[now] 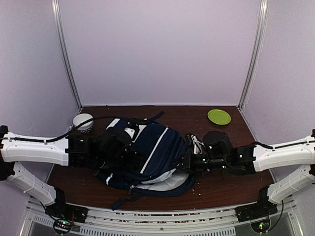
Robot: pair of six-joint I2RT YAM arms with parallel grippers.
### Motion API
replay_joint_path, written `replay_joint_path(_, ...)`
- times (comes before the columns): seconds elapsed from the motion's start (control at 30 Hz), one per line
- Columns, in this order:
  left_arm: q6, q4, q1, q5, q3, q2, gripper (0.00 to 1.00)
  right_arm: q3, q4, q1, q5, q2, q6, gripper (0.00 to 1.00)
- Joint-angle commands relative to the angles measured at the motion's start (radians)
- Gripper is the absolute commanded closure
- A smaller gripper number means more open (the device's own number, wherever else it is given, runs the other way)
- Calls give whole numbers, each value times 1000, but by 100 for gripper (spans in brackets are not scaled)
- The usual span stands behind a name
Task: Pack the student bag
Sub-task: Adjust the student bag at the center of the board.
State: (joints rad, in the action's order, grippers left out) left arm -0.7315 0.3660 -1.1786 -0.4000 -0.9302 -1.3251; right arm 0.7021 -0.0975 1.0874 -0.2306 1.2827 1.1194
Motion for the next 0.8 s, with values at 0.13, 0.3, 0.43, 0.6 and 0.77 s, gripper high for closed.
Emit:
replay_joint_path(0.13, -9, -116, 52, 141, 26, 17, 5, -17, -20, 28, -112, -76, -385, 100)
replay_joint_path(0.3, -8, -165, 82, 233, 41, 27, 4, -89, -67, 33, -120, -114, -496, 100)
replay_joint_path(0.43, 35, -140, 81, 314, -9, 23, 5, -91, -53, 32, -82, -126, -522, 98)
replay_joint_path(0.6, 120, -18, 7, 298, -139, -41, 6, -77, -81, 32, -86, -107, -512, 99)
replay_joint_path(0.77, 175, 61, -52, 266, -220, -139, 7, -73, -101, 32, -92, -94, -500, 100)
